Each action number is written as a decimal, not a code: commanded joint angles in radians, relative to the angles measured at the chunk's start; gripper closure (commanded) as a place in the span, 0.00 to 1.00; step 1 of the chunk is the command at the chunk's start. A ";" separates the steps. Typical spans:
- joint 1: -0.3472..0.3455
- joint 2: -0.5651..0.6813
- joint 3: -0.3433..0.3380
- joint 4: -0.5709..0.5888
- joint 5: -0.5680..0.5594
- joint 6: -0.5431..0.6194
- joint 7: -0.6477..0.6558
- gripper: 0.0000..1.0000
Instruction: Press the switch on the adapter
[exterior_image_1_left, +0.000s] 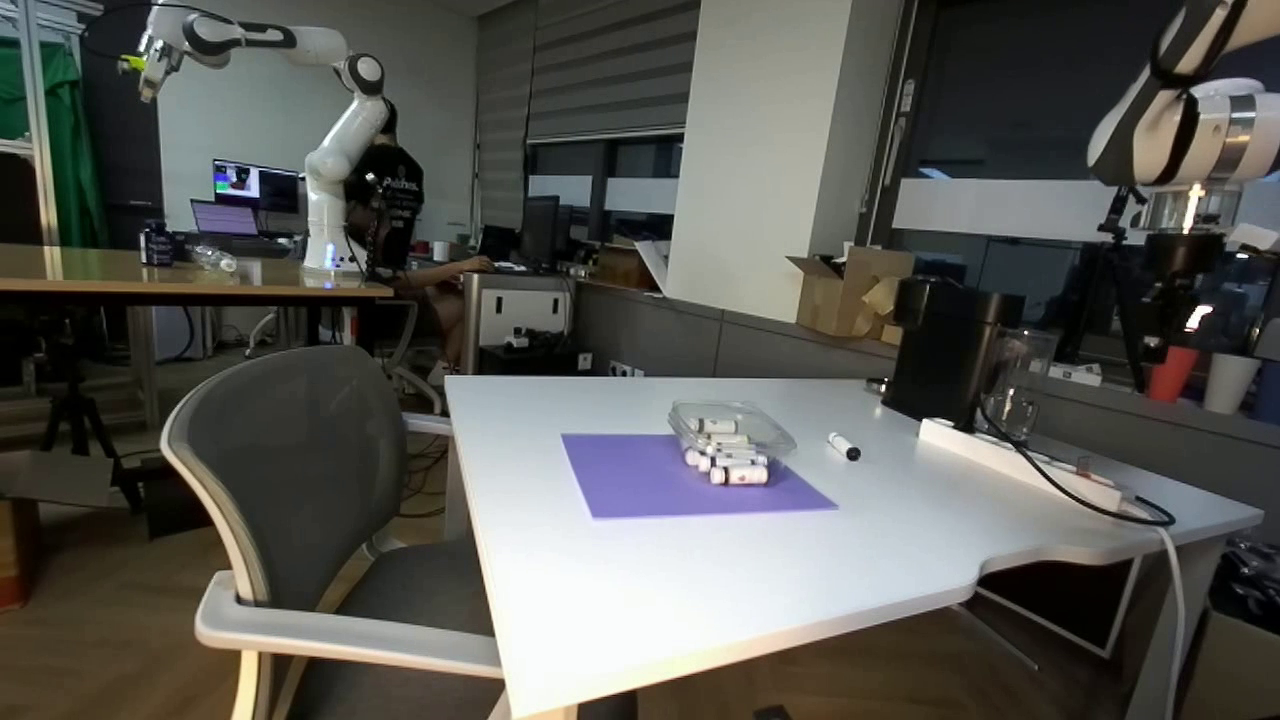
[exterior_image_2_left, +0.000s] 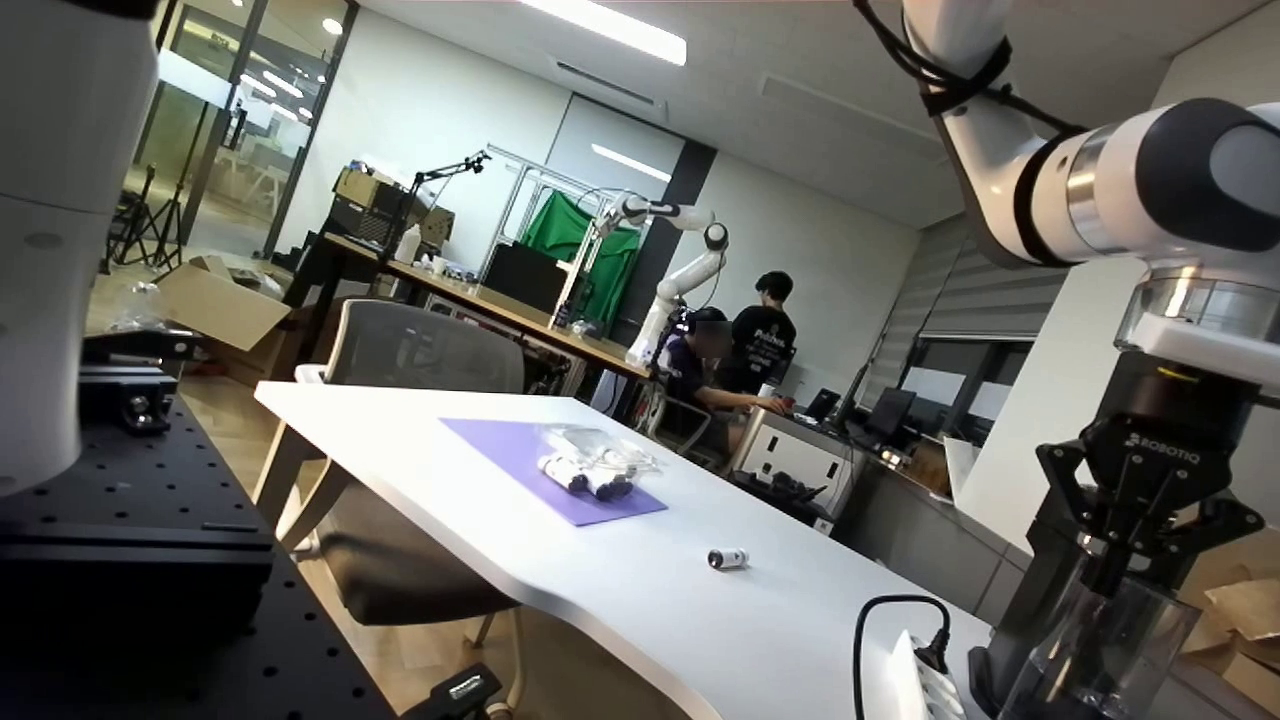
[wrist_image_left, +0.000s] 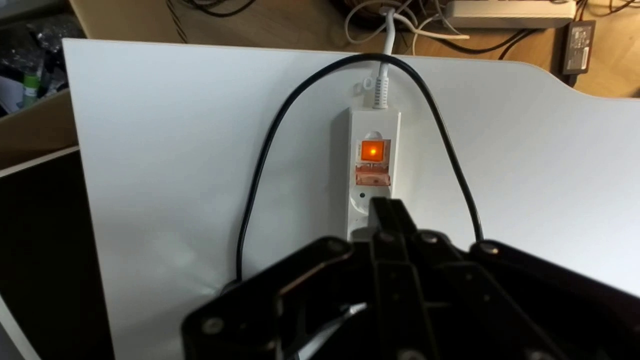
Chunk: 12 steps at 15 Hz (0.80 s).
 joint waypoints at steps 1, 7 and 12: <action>-0.055 0.072 0.028 0.032 -0.021 0.011 0.002 1.00; -0.129 0.180 0.081 0.049 -0.019 0.027 -0.034 1.00; -0.190 0.239 0.152 0.067 0.012 0.041 -0.073 1.00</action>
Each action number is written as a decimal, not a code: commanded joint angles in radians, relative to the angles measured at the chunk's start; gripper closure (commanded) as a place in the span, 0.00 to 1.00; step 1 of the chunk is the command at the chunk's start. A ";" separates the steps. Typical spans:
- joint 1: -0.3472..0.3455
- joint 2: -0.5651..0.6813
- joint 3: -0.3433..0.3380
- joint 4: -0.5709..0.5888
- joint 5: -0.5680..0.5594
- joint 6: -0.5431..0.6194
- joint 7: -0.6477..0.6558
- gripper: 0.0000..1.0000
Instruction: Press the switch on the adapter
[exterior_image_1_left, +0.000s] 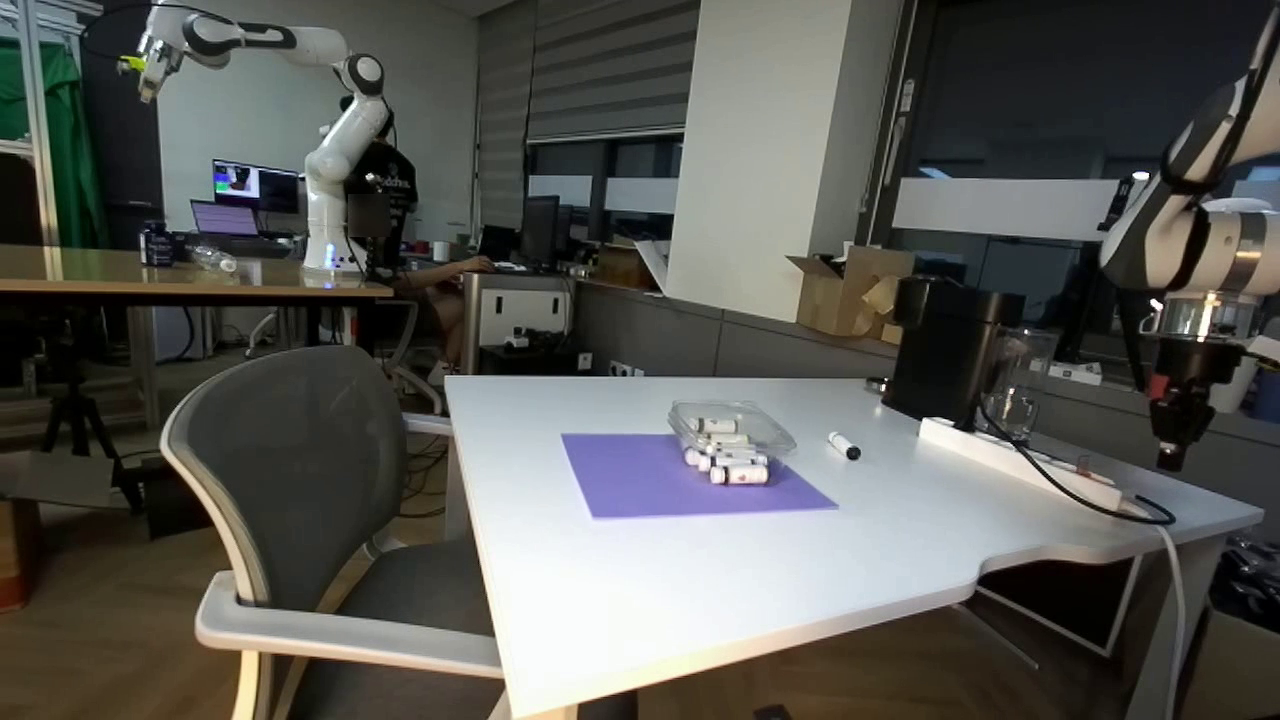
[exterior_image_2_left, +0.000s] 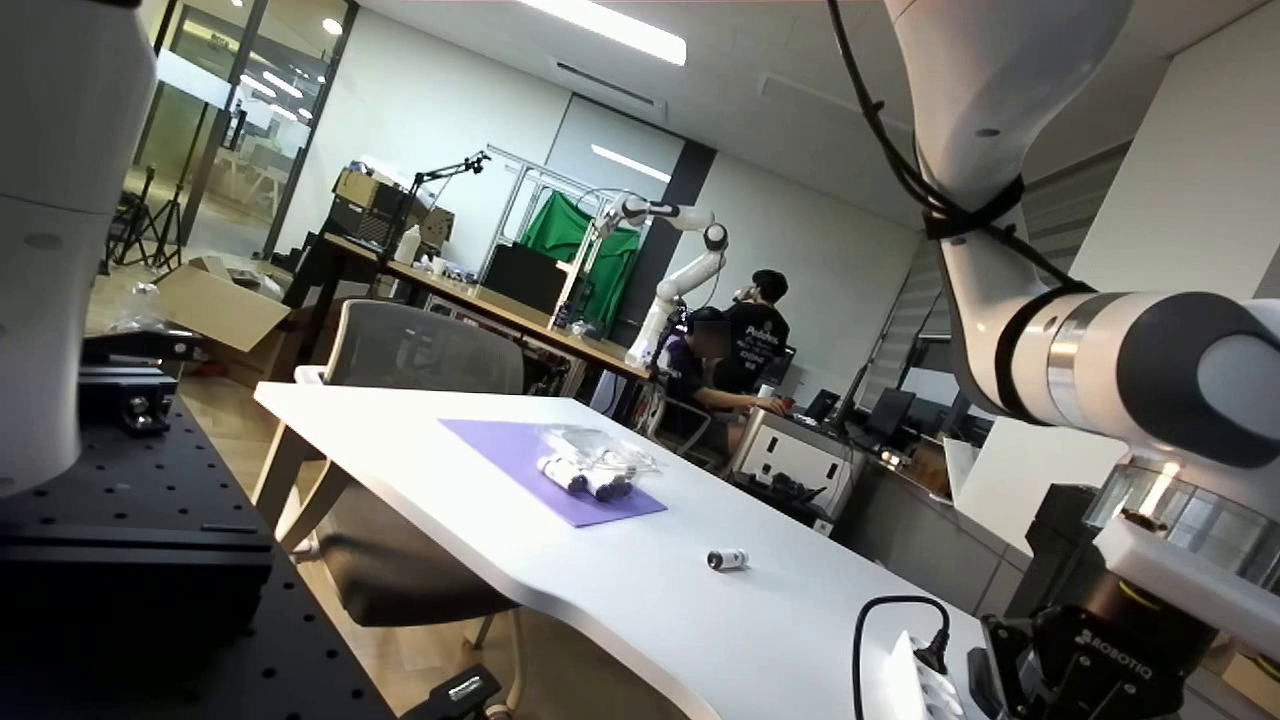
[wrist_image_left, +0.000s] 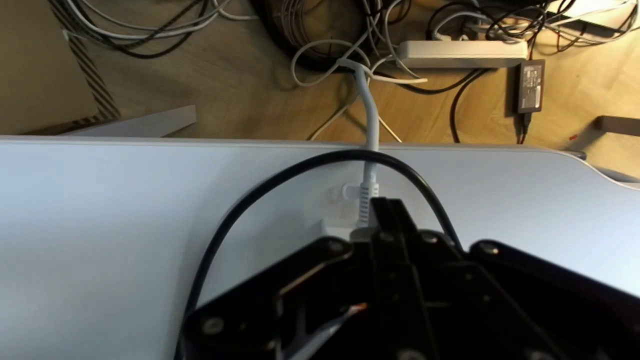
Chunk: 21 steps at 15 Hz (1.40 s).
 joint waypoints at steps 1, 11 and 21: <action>-0.052 0.042 0.059 0.055 0.027 0.009 -0.035 1.00; -0.076 0.090 0.128 0.095 0.048 0.070 -0.065 1.00; -0.075 0.147 0.147 0.136 0.044 0.108 -0.066 1.00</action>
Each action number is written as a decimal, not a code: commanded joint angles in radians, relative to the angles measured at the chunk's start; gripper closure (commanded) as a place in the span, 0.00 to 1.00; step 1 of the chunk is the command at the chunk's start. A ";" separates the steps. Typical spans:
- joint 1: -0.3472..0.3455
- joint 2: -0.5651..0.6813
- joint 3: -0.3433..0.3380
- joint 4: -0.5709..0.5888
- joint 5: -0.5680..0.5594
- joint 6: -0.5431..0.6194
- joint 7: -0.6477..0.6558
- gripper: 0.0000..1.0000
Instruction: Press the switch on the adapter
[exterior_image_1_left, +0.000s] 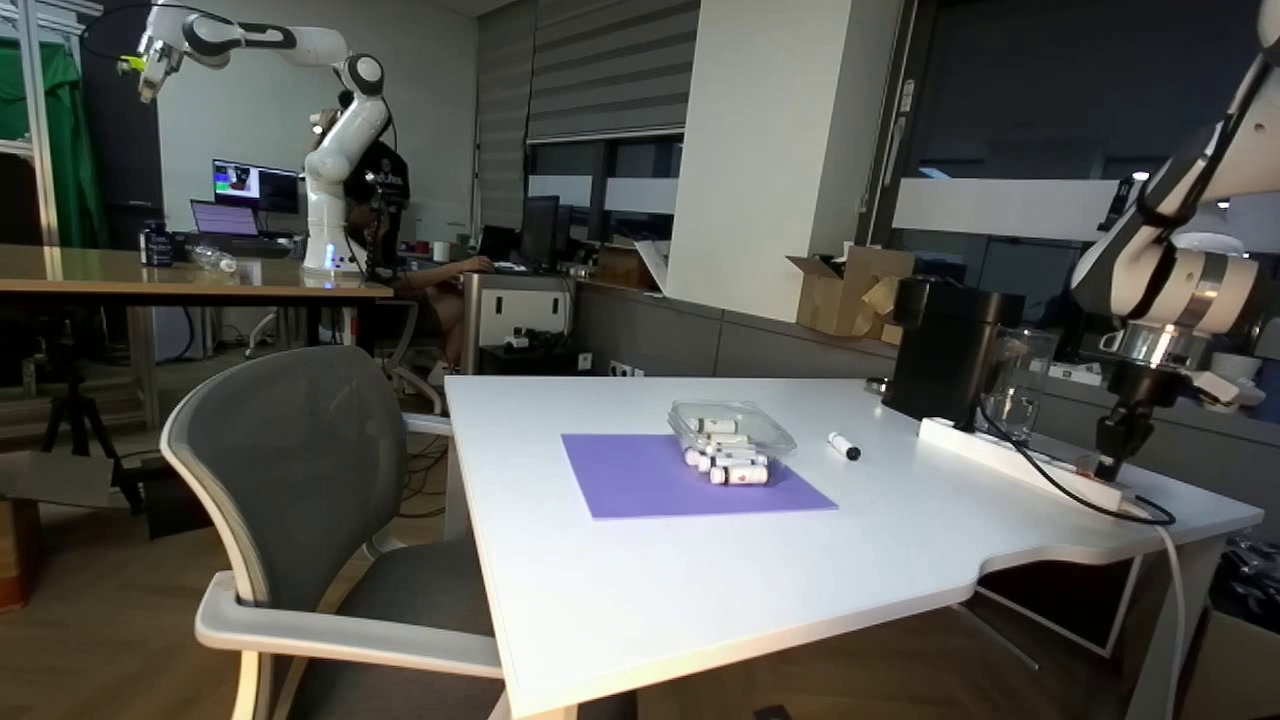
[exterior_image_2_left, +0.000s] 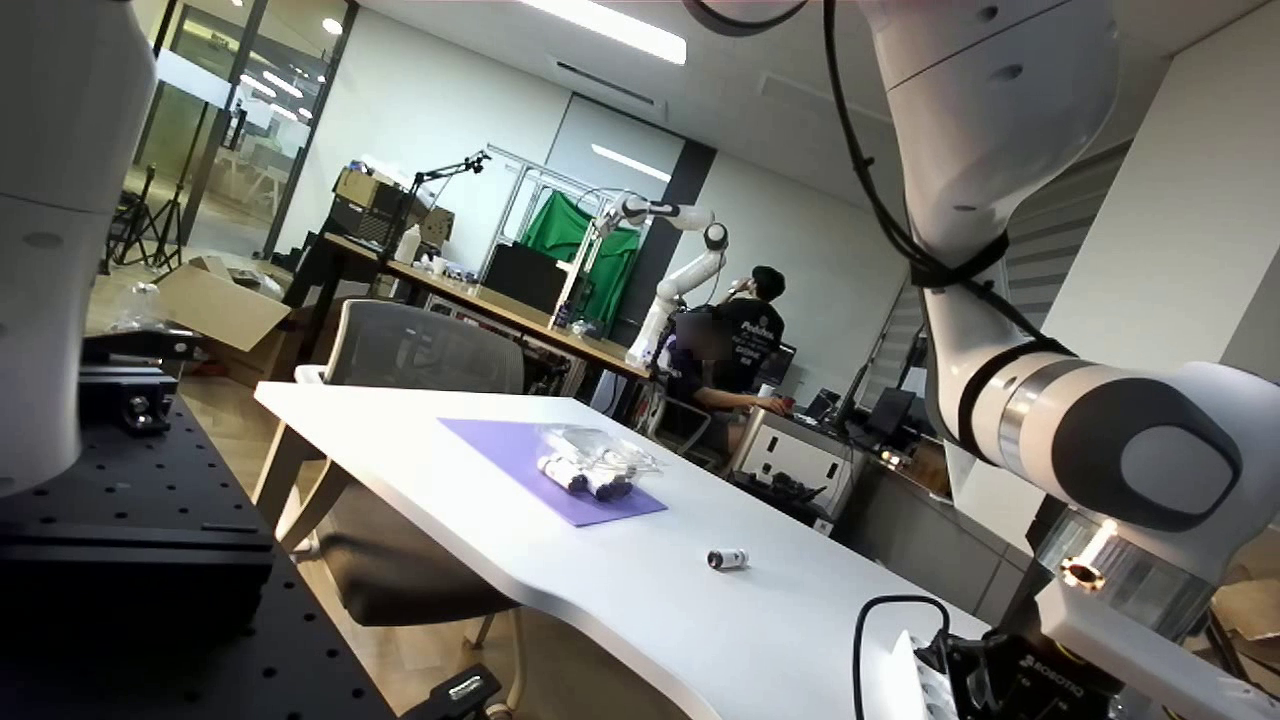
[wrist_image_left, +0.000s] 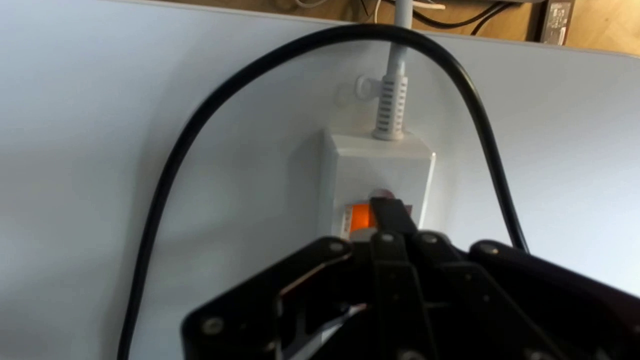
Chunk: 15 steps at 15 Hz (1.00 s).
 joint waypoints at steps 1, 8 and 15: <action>-0.010 0.034 0.011 0.046 0.005 0.011 -0.011 1.00; -0.006 0.037 0.004 0.009 -0.011 0.046 -0.030 1.00; 0.025 0.013 -0.016 -0.077 -0.063 0.133 -0.117 1.00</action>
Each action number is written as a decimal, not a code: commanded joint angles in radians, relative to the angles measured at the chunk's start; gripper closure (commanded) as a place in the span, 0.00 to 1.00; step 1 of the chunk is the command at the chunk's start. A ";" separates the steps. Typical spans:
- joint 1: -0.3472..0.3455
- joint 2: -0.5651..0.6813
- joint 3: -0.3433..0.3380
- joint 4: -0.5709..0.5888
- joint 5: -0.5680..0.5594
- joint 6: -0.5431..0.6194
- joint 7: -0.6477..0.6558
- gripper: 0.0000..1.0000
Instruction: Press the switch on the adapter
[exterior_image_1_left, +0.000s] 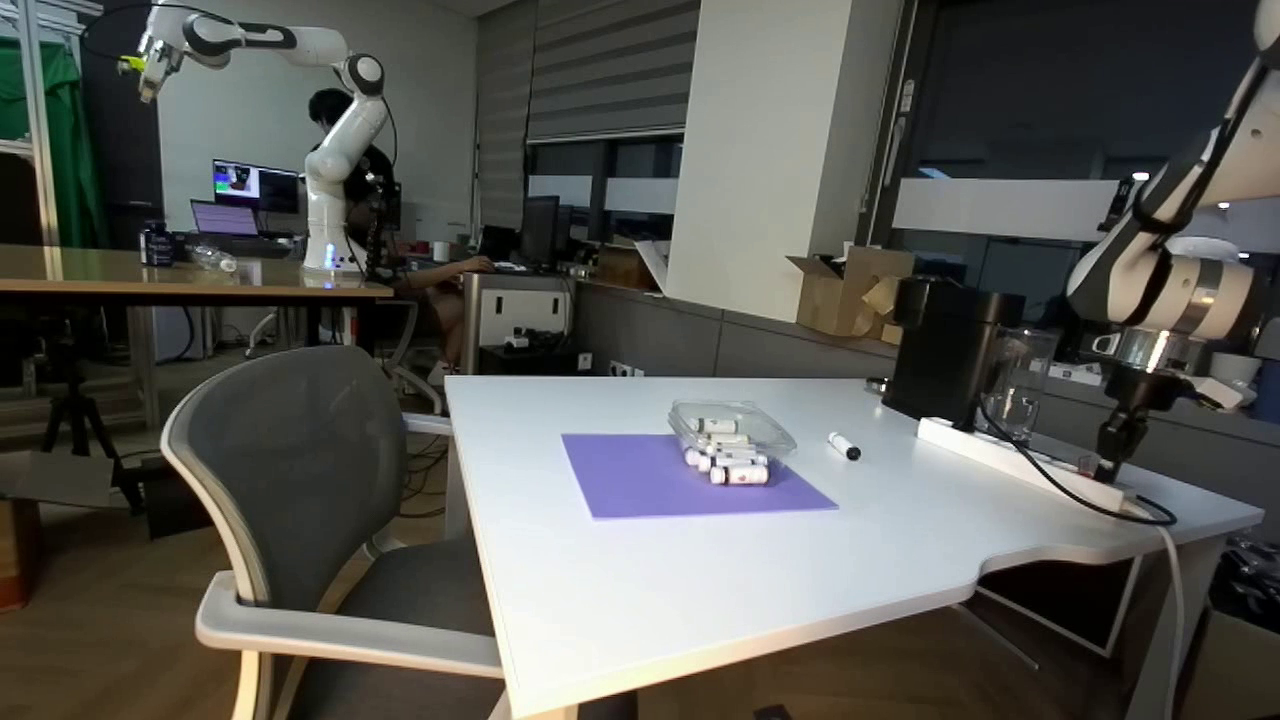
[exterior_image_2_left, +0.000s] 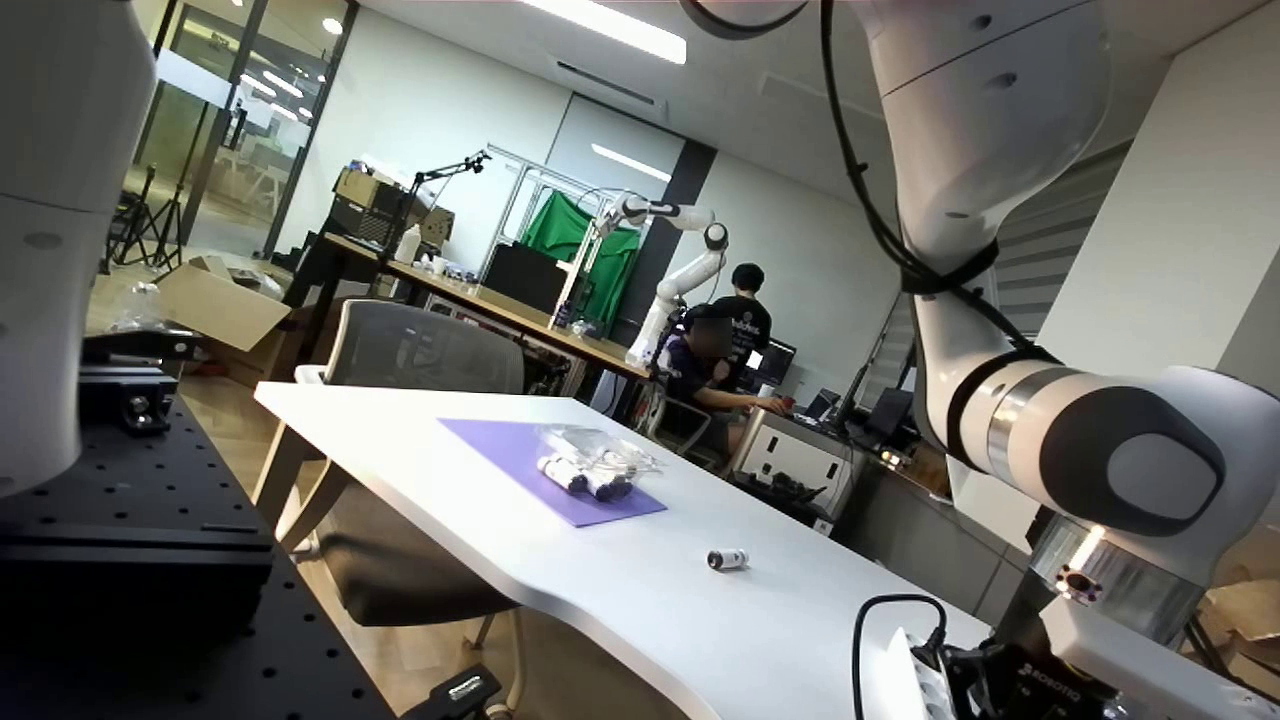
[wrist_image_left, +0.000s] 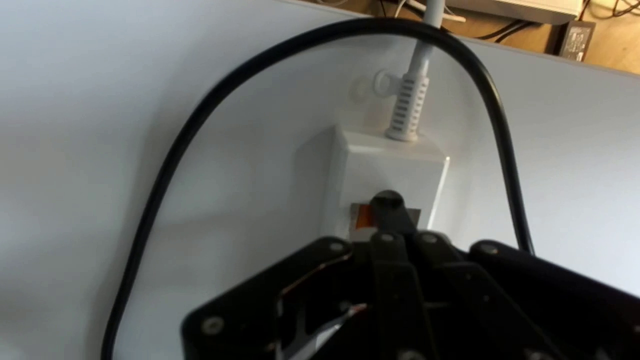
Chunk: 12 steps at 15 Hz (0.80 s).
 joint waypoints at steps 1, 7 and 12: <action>0.025 0.002 -0.017 -0.078 -0.054 0.104 -0.049 1.00; 0.034 -0.046 -0.009 -0.176 -0.109 0.208 -0.098 1.00; 0.034 -0.106 0.006 -0.261 -0.106 0.278 -0.122 1.00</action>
